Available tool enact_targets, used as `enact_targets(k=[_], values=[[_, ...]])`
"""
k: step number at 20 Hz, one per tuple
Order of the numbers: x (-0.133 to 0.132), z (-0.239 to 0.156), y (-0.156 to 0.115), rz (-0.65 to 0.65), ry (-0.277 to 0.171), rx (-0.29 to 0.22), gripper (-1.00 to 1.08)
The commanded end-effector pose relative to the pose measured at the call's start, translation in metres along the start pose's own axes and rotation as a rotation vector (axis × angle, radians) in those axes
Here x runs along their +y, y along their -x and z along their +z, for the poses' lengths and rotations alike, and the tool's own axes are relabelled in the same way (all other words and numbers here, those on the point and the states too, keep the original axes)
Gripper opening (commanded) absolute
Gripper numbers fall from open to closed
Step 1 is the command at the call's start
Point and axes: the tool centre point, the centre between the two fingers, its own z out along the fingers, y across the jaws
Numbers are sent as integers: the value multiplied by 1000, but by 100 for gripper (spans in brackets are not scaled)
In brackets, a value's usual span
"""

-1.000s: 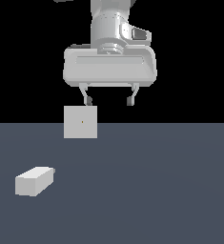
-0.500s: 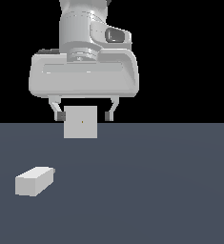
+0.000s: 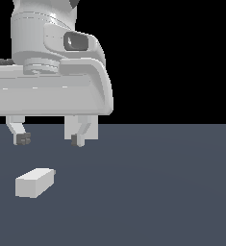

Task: Plug the charger into the wall socket.

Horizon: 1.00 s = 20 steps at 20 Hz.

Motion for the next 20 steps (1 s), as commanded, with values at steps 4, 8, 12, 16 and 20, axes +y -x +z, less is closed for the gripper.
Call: enact_targets(k=[4,8,12,16,20], values=[[-12,10,10,13,2,7,100],[-14,12,11,14,3,8,100],[-13,13,11,13,3,7,100],[-13,24,12,13,3,7,100],[-13,42,13,14,3,8,100]])
